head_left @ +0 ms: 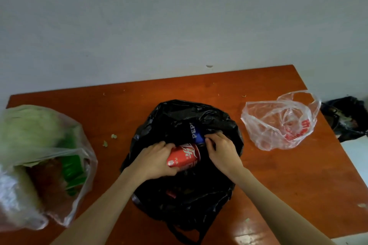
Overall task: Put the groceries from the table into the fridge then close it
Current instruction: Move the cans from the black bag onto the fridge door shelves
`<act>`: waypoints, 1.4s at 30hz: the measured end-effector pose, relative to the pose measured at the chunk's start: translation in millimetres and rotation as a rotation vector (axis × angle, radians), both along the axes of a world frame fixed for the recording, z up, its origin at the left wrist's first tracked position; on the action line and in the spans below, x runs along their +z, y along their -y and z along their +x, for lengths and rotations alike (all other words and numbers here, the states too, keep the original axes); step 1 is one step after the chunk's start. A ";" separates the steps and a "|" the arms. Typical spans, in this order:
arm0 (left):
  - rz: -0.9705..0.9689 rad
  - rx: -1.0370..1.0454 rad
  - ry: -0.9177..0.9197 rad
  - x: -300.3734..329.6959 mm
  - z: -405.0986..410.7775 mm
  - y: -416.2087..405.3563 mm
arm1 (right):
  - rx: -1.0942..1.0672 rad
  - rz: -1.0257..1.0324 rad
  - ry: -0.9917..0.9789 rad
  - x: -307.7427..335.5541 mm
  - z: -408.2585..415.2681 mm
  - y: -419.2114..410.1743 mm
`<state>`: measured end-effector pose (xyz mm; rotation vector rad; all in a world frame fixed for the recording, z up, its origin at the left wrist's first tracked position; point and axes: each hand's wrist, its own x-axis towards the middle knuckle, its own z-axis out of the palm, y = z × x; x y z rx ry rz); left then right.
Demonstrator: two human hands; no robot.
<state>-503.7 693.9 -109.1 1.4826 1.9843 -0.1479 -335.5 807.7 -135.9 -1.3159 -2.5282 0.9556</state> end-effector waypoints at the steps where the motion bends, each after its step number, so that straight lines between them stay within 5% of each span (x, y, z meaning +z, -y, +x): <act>1: 0.025 0.041 0.005 5.8 -5.5 3.2 | -0.006 -0.042 0.004 -1.0 -5.1 1.2; 7: 0.127 0.333 0.181 24.0 -24.8 25.7 | -0.016 -0.049 0.265 -16.8 -33.6 10.4; 13: 0.237 0.669 0.548 31.1 -19.8 38.9 | -0.070 -0.041 0.369 -30.0 -50.6 13.5; 22: 0.328 0.793 0.609 25.4 -23.6 43.3 | 0.030 0.064 0.389 -31.1 -36.6 28.5; 34: 0.279 1.009 0.855 22.1 -17.6 42.8 | 0.076 -0.059 0.520 -33.9 -55.8 32.4; 38: 0.308 1.123 1.040 23.9 -18.6 46.3 | 0.043 -0.139 0.406 -28.5 -48.6 29.0; 42: 0.352 1.070 1.116 31.6 -21.5 51.0 | -0.108 -0.265 0.051 -5.8 -31.6 38.5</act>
